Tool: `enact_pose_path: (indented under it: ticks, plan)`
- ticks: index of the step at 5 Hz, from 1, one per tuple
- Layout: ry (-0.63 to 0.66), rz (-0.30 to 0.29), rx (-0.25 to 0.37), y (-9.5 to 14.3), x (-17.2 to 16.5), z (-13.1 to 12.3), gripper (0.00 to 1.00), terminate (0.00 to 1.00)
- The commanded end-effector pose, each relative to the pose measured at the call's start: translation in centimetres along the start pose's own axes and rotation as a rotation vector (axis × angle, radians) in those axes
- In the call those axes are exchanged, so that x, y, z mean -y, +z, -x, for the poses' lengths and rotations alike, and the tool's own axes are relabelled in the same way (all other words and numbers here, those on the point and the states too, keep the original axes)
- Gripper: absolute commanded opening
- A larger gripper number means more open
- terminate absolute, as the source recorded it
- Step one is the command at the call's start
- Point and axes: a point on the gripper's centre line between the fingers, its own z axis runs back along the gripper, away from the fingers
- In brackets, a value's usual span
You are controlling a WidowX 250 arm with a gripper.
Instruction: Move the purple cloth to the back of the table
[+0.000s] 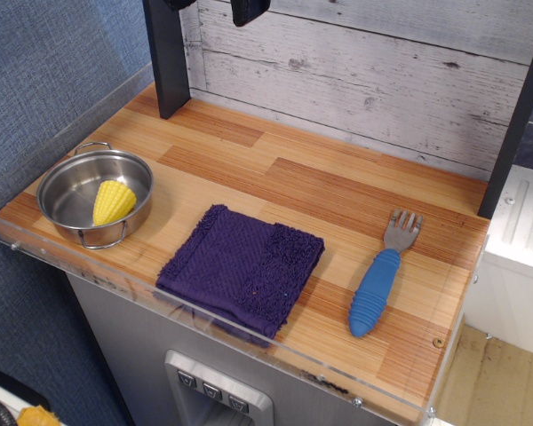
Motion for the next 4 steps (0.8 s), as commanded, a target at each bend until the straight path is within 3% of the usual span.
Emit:
enact_pose_path:
  ticks: [1, 3, 4]
  plan:
    - [0.000, 0.000, 0.000, 0.0, 0.0, 0.0, 1.00, 0.00]
    - [-0.072, -0.022, 0.024, 0.7, 3.5, 1.7, 1.00, 0.00]
    - [-0.039, -0.065, 0.020, 0.5, 4.9, 3.3, 1.00, 0.00]
